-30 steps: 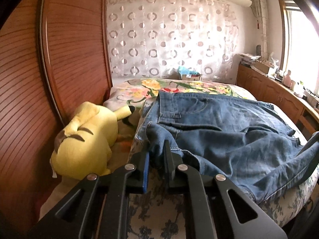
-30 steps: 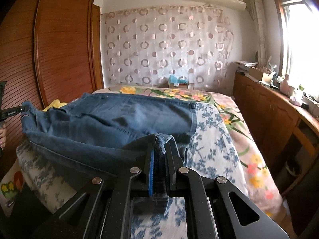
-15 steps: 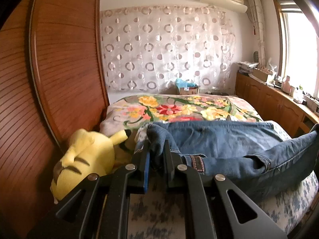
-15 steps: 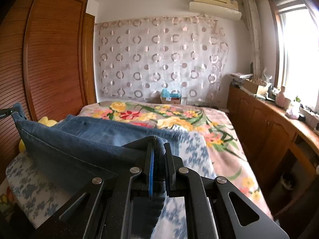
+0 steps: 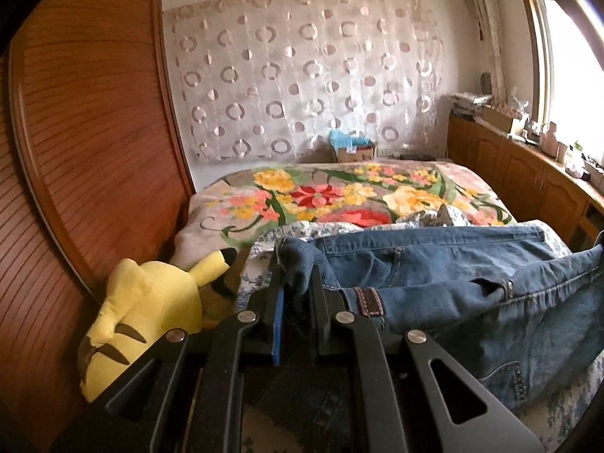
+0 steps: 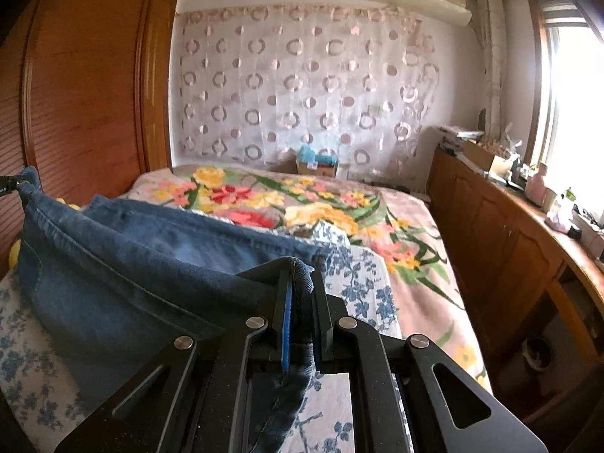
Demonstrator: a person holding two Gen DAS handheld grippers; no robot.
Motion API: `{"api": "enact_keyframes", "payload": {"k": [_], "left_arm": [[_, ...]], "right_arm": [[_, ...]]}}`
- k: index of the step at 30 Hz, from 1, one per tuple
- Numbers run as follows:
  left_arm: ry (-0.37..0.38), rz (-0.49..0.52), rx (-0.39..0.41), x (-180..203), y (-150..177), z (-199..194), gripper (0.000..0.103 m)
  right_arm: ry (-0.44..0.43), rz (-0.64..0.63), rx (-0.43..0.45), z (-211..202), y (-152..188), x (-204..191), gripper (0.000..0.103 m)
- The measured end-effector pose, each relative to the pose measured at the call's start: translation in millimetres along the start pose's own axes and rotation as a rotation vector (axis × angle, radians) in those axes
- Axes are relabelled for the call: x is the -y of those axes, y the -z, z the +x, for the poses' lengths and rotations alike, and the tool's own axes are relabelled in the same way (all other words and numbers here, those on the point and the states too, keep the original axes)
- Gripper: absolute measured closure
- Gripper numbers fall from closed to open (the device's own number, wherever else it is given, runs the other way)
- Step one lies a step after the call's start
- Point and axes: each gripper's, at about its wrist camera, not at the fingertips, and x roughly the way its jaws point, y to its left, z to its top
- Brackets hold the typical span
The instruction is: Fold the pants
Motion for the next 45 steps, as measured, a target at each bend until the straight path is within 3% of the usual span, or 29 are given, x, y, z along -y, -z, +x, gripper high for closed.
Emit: {"api": "enact_keyframes", "payload": {"k": [7, 12, 24, 34, 39, 41, 44, 45], "left_arm": [[0.002, 0.006, -0.013, 3, -5, 27, 0.092], [0.003, 0.003, 0.008, 3, -26, 42, 0.092], [0.006, 0.014, 0.012, 10, -68, 91, 0.092], [0.021, -0.021, -0.077, 9, -53, 118, 0.09], [0.04, -0.025, -0.093, 7, -49, 109, 0.075], [0.051, -0.016, -0.079, 7, -49, 100, 0.057], [0.081, -0.011, -0.073, 9, -49, 90, 0.041], [0.095, -0.004, -0.073, 12, -48, 85, 0.036]], "right_arm": [[0.019, -0.024, -0.009, 25, -32, 4, 0.095], [0.032, -0.036, 0.014, 30, -49, 7, 0.095], [0.069, -0.066, 0.013, 79, -63, 6, 0.095], [0.049, -0.062, -0.091, 123, -53, 7, 0.095], [0.016, -0.032, -0.1, 125, -76, 20, 0.095], [0.012, -0.028, -0.093, 124, -79, 21, 0.087], [0.013, -0.018, -0.079, 121, -79, 22, 0.073], [0.014, -0.014, -0.074, 120, -79, 23, 0.061]]}}
